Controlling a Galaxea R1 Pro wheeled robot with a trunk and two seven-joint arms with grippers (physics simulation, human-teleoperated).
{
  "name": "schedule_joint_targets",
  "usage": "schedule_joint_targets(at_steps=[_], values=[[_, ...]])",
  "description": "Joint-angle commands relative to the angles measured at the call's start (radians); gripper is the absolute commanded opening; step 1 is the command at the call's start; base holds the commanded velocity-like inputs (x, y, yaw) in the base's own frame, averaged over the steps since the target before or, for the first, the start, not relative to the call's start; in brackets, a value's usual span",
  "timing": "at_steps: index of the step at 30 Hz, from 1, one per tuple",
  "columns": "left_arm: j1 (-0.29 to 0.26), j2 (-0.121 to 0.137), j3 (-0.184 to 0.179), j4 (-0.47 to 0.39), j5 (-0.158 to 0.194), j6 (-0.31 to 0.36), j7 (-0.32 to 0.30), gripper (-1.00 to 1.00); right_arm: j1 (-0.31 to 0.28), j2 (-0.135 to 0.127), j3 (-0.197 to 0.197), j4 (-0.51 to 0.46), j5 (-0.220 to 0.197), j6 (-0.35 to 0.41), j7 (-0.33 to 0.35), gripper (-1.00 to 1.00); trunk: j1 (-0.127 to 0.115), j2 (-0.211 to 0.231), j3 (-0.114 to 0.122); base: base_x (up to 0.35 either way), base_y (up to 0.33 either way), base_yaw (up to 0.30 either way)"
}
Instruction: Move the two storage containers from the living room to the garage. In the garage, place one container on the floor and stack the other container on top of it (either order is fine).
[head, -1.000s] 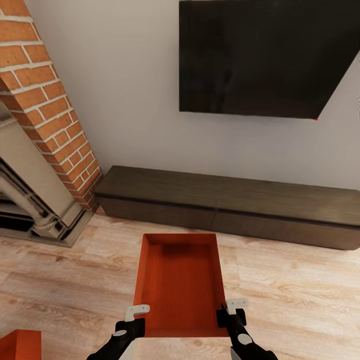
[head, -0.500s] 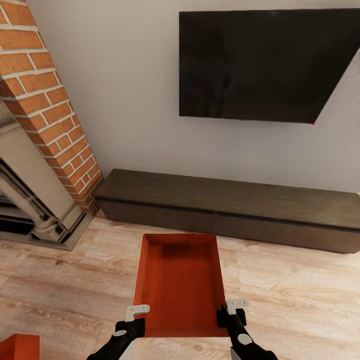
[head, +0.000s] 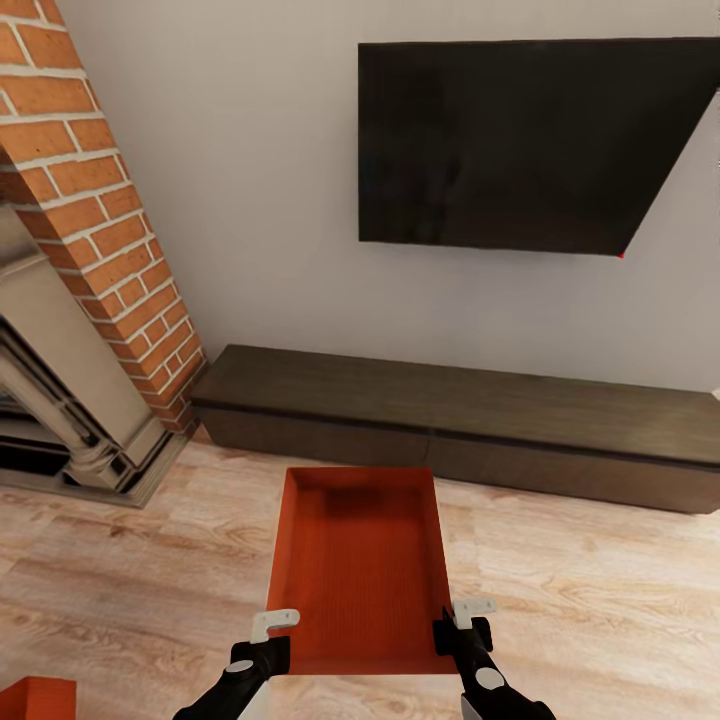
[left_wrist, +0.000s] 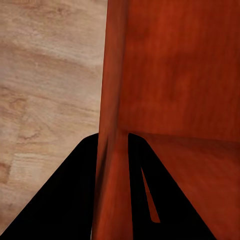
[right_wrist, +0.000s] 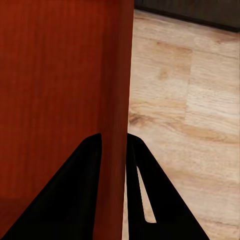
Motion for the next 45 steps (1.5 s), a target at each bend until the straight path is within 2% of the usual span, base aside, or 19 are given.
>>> schedule_joint_targets(at_steps=[1, 45], values=[[0.000, 0.003, 0.011, 0.000, 0.007, 0.004, 0.033, -1.00, -0.001, -0.001, -0.027, -0.002, -0.009, -0.008, -0.055, -1.00, 0.000, -0.001, 0.001, 0.000, 0.000, 0.000], [0.000, 0.003, 0.011, 0.000, 0.007, 0.004, 0.033, -1.00, -0.001, -0.002, -0.027, -0.002, -0.009, -0.009, -0.055, -1.00, 0.000, -0.001, 0.070, 0.000, 0.000, 0.000]])
